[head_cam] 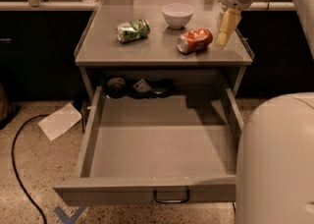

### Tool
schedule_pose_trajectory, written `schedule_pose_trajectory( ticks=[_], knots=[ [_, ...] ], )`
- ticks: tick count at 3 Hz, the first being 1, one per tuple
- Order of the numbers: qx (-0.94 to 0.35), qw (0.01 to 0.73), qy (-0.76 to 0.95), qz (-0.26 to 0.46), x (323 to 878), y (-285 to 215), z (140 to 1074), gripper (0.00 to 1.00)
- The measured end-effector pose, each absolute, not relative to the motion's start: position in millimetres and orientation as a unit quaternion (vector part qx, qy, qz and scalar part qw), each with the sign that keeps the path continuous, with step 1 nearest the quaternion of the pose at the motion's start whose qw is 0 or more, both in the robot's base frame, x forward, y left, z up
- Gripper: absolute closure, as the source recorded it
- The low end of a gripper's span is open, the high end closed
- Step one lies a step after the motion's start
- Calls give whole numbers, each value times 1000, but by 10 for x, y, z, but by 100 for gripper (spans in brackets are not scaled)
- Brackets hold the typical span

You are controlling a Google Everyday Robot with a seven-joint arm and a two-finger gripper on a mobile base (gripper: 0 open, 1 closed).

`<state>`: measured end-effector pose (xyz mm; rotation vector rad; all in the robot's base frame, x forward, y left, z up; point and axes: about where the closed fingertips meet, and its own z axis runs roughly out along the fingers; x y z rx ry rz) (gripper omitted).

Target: Place coke can into top drawer

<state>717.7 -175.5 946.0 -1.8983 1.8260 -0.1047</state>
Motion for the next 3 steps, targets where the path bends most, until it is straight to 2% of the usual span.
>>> schedule_pose_trajectory(
  ticks=[3],
  knots=[
    [-726,280,627,-26,7735,-1341,9070,0]
  ],
)
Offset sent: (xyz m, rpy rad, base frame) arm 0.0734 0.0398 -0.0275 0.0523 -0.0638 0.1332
